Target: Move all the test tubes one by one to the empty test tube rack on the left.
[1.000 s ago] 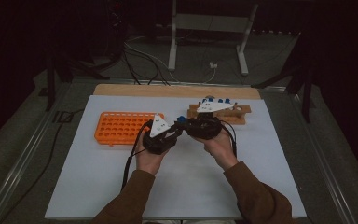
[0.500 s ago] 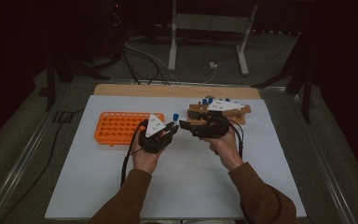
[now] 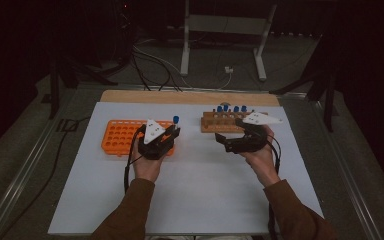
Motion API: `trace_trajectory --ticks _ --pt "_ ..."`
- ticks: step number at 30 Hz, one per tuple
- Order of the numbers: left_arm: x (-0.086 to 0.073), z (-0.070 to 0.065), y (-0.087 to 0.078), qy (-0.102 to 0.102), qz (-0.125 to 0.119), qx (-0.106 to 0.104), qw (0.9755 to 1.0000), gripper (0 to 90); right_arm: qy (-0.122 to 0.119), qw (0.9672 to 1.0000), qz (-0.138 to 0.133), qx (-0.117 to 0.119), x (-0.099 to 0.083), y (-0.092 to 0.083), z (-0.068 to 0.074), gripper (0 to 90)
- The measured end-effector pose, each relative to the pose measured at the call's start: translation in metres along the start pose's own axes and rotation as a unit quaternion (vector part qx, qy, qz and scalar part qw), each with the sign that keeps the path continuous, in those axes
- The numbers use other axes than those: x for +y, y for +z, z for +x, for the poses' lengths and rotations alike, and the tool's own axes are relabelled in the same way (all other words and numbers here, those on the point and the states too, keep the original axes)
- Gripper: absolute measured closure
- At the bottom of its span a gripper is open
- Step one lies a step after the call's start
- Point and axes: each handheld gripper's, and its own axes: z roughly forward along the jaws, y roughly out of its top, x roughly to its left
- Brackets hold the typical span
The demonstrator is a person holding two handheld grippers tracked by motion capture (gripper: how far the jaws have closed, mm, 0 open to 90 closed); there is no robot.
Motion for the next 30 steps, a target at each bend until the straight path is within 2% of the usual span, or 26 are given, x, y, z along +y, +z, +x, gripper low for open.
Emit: trace_trajectory --ticks 2,4,11,19,25,30 --pt "-0.002 0.002 -0.001 -0.002 -0.002 0.001 1.0 77.8 -0.011 0.9998 0.004 -0.018 -0.004 -0.003 -0.002 1.3" --pt "-0.005 0.004 -0.001 -0.004 -0.003 0.002 1.0 77.8 -0.012 0.9996 0.004 -0.027 -0.008 -0.006 -0.004 1.0" --pt "-0.016 0.011 -0.003 -0.014 -0.001 0.003 0.9999 77.8 0.002 0.9989 -0.011 -0.045 -0.025 -0.021 -0.018 0.6" --pt "-0.024 0.018 0.0 -0.011 -0.005 -0.001 0.9999 77.9 0.03 0.998 -0.018 -0.053 -0.046 -0.036 -0.033 0.5" --pt "-0.03 0.022 0.007 -0.01 -0.009 -0.001 0.9999 77.9 0.016 0.9978 -0.027 -0.059 -0.051 -0.046 -0.034 0.4" --pt "-0.036 0.024 0.012 -0.016 -0.003 0.003 0.9999 77.9 0.019 0.9974 -0.03 -0.063 -0.058 -0.052 -0.033 0.4"
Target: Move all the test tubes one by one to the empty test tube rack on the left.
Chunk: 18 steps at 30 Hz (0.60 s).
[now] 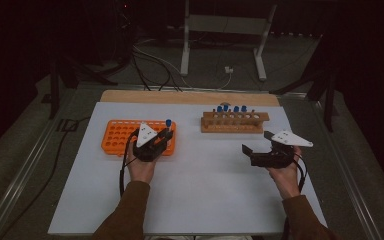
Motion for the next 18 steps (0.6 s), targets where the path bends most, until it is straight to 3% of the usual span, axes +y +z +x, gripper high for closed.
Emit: trace_trajectory --ticks 3,18 --pt "-0.004 0.002 0.002 -0.005 0.001 0.005 1.0 77.9 0.01 0.9999 -0.011 0.002 -0.003 -0.004 -0.001 0.5" --pt "-0.029 0.006 0.013 -0.025 0.028 0.008 0.9992 77.8 0.025 0.9996 -0.01 0.006 -0.009 -0.006 -0.008 0.5"
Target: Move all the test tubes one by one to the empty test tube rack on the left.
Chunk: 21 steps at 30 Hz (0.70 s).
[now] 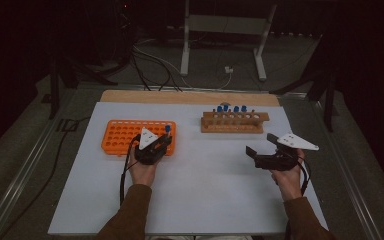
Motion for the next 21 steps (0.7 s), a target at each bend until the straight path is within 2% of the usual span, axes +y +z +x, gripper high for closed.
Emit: trace_trajectory --ticks 6,14,17,21 --pt "-0.0022 -0.0018 0.0011 0.012 0.013 0.004 0.9998 77.7 -0.004 1.0 0.004 0.002 -0.001 0.0007 0.0011 0.5" --pt "-0.0041 0.0003 0.0021 0.011 0.024 -0.001 0.9997 77.6 -0.005 1.0 0.006 0.002 -0.0017 0.0015 0.0017 0.5" --pt "-0.0056 -0.0007 0.0041 0.018 0.034 0.001 0.9993 77.6 -0.006 1.0 0.006 0.002 -0.0018 0.0016 0.0014 0.5" --pt "-0.006 -0.0011 0.0042 0.021 0.034 0.0 0.9992 77.4 -0.004 1.0 0.005 0.003 -0.0016 0.0012 0.0016 0.5"
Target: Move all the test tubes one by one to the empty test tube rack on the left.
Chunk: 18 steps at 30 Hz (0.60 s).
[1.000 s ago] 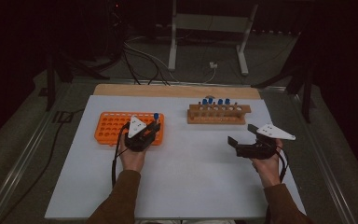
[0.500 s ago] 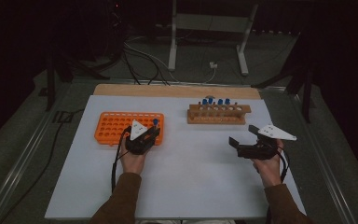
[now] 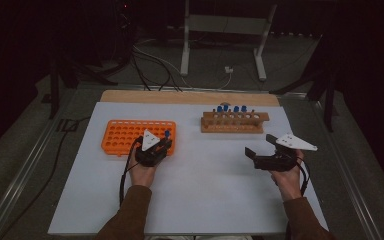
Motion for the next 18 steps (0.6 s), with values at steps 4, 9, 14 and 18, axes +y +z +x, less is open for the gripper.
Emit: trace_trajectory --ticks 4,9,14,18 --pt "0.0 -0.0017 -0.001 0.011 0.003 -0.001 0.9999 77.2 -0.001 1.0 0.0 0.0 -0.0001 0.0003 0.0003 0.5" --pt "-0.0005 -0.0015 -0.002 0.009 0.005 -0.006 0.9999 76.5 -0.002 1.0 0.001 0.001 -0.0004 0.0009 0.0007 0.5" --pt "0.0003 -0.0011 -0.0022 -0.003 0.005 -0.016 0.9998 70.5 -0.001 1.0 0.002 0.0 -0.0003 0.0007 0.0005 0.5" --pt "0.0016 -0.0002 -0.0041 -0.015 0.003 -0.011 0.9998 61.5 0.0 1.0 0.001 -0.001 -0.0002 0.0004 -0.0001 0.5"
